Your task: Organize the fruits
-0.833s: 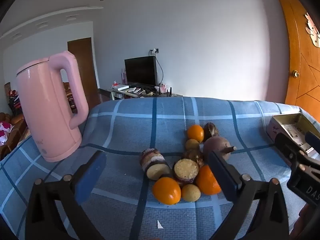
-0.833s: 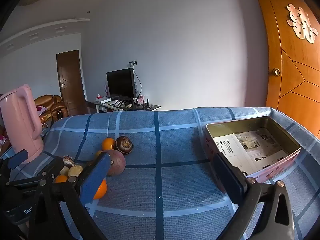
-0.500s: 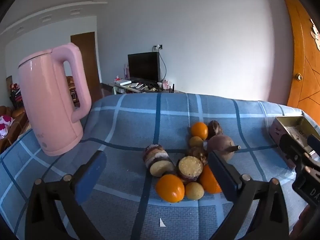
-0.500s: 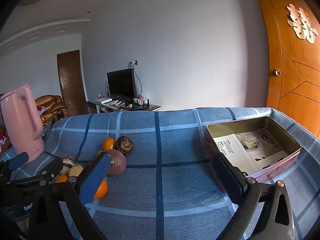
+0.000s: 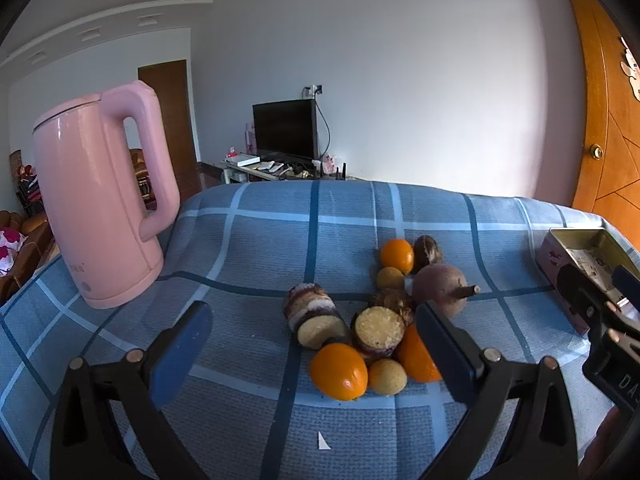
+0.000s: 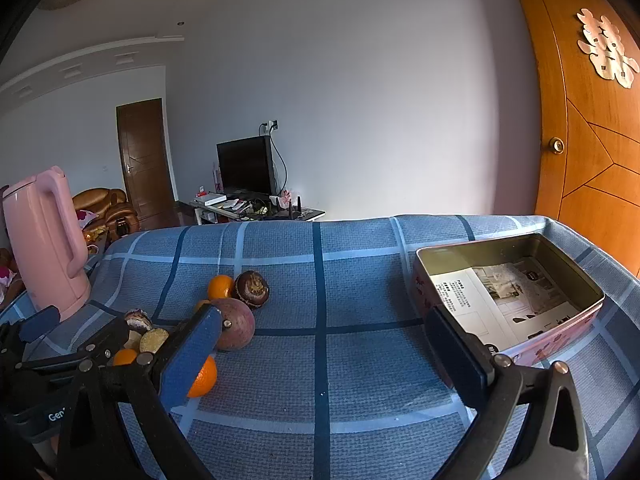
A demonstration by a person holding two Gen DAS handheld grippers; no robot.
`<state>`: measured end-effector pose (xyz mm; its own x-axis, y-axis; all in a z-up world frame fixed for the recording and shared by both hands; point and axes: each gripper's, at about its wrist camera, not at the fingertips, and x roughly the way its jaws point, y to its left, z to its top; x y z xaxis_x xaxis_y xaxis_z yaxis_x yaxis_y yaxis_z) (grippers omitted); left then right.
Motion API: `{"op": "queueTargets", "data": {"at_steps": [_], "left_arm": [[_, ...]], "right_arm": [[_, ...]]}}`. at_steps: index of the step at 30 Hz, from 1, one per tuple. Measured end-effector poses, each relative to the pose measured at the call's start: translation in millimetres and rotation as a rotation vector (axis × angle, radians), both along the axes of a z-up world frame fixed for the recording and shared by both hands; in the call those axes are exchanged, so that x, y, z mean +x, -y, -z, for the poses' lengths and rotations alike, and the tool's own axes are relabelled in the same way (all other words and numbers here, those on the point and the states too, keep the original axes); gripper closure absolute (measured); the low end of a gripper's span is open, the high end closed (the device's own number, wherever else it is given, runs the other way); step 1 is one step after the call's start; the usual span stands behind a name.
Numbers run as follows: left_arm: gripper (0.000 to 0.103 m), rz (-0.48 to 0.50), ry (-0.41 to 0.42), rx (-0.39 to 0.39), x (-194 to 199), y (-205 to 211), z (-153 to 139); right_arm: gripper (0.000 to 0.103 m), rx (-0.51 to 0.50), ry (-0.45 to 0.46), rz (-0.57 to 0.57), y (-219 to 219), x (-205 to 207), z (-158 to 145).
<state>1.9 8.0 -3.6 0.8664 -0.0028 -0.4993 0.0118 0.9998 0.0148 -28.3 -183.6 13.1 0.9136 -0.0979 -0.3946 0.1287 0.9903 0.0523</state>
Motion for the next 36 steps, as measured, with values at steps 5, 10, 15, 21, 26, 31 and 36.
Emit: {"op": "queueTargets", "data": {"at_steps": [5,10,15,21,26,31,36], "left_arm": [[0.0,0.002,-0.005,-0.006,1.4,-1.4,1.4],[0.0,0.002,-0.01,-0.011,2.4,-2.9,2.0],[0.0,0.002,-0.012,-0.011,3.8,-2.9,2.7],[0.0,0.003,-0.015,-0.01,4.4,-1.9,3.5],[0.0,0.004,-0.017,-0.011,5.1,-2.8,3.9],[0.0,0.004,-0.017,-0.011,5.0,-2.8,4.0],[0.0,0.004,-0.021,-0.012,5.7,-3.1,5.0]], "right_arm": [[0.001,-0.005,-0.004,-0.008,-1.4,0.5,0.7],[0.001,0.001,-0.001,-0.013,-1.2,1.3,0.9],[0.001,-0.001,-0.002,-0.016,-2.0,1.4,0.9],[0.001,0.001,-0.002,-0.019,-2.3,1.4,1.4],[0.001,0.001,-0.003,-0.021,-2.7,1.4,1.5],[0.001,0.001,-0.003,-0.022,-2.7,1.4,1.5],[0.001,0.002,-0.002,-0.021,-2.8,1.2,1.6]]}}
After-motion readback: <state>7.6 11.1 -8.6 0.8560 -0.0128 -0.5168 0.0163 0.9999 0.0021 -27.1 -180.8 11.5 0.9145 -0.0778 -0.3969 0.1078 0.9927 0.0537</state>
